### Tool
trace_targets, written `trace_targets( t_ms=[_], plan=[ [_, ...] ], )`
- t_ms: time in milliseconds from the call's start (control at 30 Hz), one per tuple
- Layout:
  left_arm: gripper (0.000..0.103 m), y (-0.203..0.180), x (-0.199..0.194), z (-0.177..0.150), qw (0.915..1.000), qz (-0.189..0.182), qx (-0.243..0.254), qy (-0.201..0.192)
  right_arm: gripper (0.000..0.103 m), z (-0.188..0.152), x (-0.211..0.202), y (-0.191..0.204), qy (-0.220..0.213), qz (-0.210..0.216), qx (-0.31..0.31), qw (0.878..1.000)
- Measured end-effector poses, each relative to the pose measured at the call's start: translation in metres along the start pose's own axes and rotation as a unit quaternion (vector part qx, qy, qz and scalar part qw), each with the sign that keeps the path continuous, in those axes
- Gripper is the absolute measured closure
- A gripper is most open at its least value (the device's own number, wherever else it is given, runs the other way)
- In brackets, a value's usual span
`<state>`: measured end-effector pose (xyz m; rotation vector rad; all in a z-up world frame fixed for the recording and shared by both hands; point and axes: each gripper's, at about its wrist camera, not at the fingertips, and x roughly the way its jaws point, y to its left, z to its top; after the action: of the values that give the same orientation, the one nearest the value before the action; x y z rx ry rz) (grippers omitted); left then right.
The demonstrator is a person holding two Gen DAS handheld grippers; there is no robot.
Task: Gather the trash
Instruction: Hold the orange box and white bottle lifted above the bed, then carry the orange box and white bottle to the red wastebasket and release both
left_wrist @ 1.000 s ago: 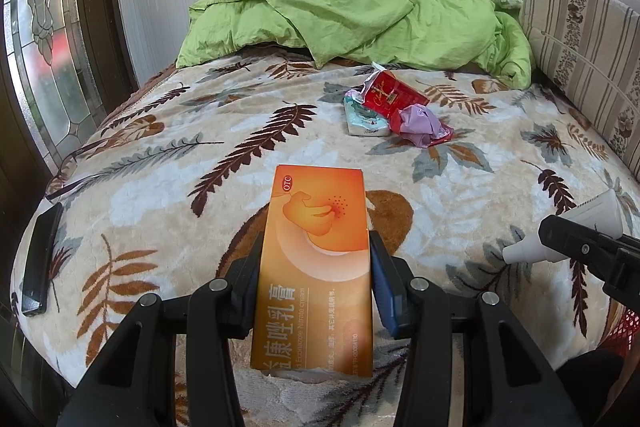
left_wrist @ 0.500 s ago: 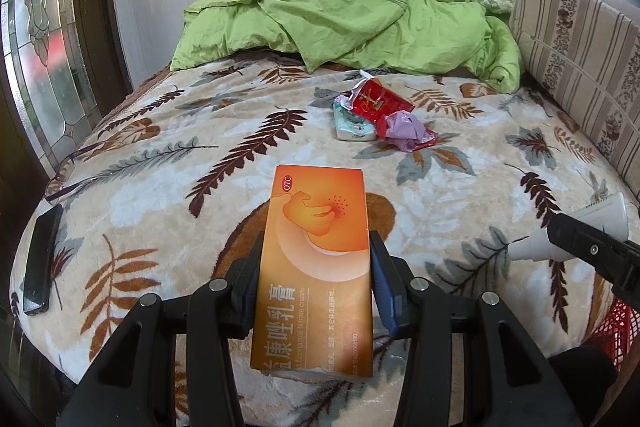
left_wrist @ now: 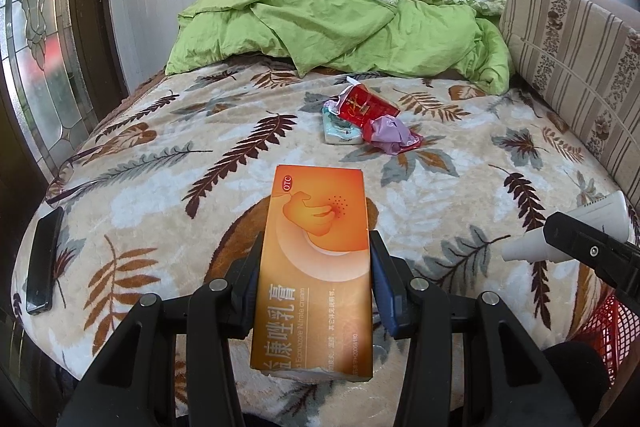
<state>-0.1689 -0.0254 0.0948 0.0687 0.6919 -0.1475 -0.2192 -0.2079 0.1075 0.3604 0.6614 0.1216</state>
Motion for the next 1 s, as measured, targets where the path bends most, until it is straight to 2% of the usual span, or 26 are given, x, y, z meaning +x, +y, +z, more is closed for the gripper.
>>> trace_targets(
  t_ms=[733, 800, 1000],
  plan=[
    [0.058, -0.014, -0.007, 0.002, 0.9999, -0.014, 0.006, -0.002, 0.071, 0.004, -0.011, -0.006, -0.006, 0.007, 0.016, 1.0],
    [0.058, -0.015, -0.01, 0.004, 0.9997, -0.022, 0.007, -0.003, 0.071, 0.005, -0.014, -0.009, -0.008, 0.008, 0.021, 1.0],
    [0.058, -0.02, -0.022, 0.011, 0.9963, -0.084, 0.009, -0.01, 0.071, 0.011, -0.033, -0.025, -0.02, 0.002, 0.041, 0.999]
  ],
)
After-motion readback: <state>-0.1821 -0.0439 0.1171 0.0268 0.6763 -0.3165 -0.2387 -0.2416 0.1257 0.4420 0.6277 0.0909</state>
